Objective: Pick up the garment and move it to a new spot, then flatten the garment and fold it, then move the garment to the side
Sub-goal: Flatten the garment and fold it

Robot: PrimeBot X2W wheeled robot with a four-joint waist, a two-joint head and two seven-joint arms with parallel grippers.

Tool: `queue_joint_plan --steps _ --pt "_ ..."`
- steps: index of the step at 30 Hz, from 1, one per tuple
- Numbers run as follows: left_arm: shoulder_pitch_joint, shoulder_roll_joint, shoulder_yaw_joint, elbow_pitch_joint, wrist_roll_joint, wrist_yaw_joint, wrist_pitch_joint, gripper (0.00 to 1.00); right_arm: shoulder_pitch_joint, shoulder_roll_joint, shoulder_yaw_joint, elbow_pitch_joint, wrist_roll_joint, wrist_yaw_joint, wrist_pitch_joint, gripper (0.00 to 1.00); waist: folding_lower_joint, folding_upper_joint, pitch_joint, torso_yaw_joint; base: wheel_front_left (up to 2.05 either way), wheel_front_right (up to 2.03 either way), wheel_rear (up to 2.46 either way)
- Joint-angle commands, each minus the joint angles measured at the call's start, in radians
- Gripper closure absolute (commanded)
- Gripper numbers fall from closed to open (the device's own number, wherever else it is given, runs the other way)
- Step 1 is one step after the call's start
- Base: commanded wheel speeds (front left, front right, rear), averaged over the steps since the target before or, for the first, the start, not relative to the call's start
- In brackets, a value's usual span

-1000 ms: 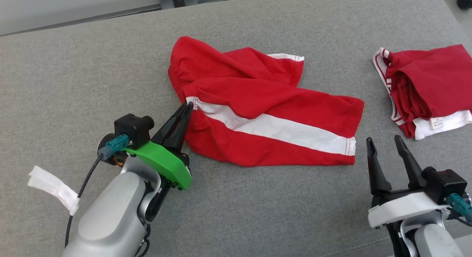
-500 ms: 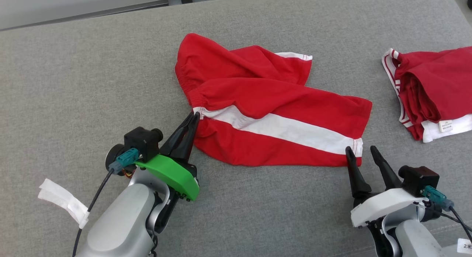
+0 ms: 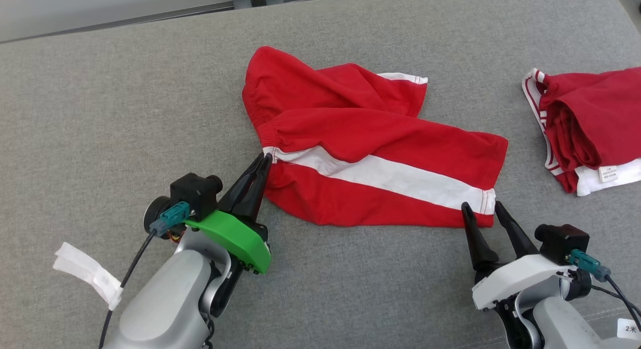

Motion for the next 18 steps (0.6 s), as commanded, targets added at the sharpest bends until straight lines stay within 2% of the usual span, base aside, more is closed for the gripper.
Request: queue_joint_plan --steps 1,18 --pt "-0.009 0.003 -0.002 0.003 -0.003 0.006 -0.005 1.00 -0.015 -0.006 0.012 0.007 0.013 -0.002 -0.003 0.00 0.0000 -0.0001 -0.001 0.001 0.00 0.00 0.00" --pt "-0.010 0.009 -0.010 0.004 -0.011 0.009 -0.006 1.00 -0.022 -0.024 0.038 -0.025 0.037 -0.002 -0.003 0.00 0.0000 -0.0001 -0.005 0.006 0.00 0.00 0.00"
